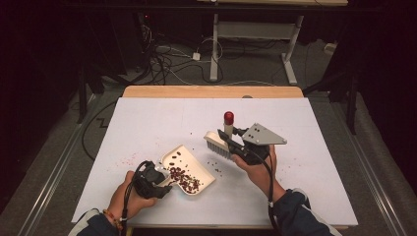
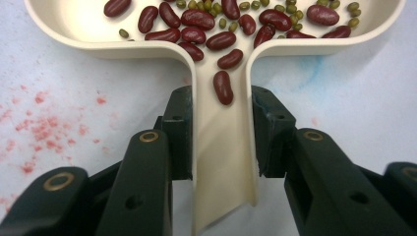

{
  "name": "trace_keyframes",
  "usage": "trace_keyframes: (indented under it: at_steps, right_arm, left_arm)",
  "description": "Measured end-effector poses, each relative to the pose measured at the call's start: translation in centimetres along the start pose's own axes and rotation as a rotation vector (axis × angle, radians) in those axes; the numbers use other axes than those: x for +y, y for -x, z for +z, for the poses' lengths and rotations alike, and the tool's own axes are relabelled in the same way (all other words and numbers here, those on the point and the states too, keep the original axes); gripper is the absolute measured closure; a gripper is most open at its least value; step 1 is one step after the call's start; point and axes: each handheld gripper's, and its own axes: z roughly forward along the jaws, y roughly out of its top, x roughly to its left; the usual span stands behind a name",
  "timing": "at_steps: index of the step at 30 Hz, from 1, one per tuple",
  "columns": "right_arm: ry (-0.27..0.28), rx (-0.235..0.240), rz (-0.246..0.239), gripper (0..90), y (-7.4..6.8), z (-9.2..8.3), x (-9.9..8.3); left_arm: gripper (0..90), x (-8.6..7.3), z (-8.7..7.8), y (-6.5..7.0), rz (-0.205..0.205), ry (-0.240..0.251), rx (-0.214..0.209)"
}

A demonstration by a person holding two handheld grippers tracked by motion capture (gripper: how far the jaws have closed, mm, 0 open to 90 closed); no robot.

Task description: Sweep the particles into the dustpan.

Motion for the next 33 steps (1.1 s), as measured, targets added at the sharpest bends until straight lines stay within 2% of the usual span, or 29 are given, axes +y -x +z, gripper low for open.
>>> trace_keyframes:
  at_steps: [4,8,12,18,22,25,27,33]
  right_arm:
    - [-0.046,-0.018,-0.007,70.7,0.1,-0.1,-0.9]
    - [-0.075,0.012,0.010,70.7,-0.5,-0.7,-1.2]
    - [-0.093,0.039,0.010,70.7,-2.0,-1.1,-1.2]
    - [-0.076,0.102,0.007,70.7,-4.7,-0.6,-0.9]
    - [-0.037,0.143,-0.016,70.7,-6.0,-0.7,-0.5]
    - [-0.018,0.161,-0.016,70.7,-6.1,-1.0,-0.1]
    - [-0.013,0.148,-0.025,70.7,-6.0,-1.2,0.1]
    - [0.015,0.113,-0.007,70.7,-4.4,-2.2,0.7]
  left_arm:
    - [63.6,-0.1,0.0,0.5,0.005,-0.005,-0.007]
    - [63.6,-0.1,0.0,1.0,0.011,-0.012,-0.015]
    - [63.6,0.1,0.2,1.7,0.024,-0.015,-0.021]
    - [63.6,0.7,0.5,2.3,0.021,-0.020,-0.015]
    - [63.6,0.7,0.5,2.3,0.018,-0.018,-0.018]
    - [63.6,0.7,0.5,2.3,0.019,-0.018,-0.018]
    - [63.6,0.7,0.5,2.2,0.017,-0.016,-0.019]
    - [63.6,0.7,0.5,2.1,0.018,-0.012,-0.023]
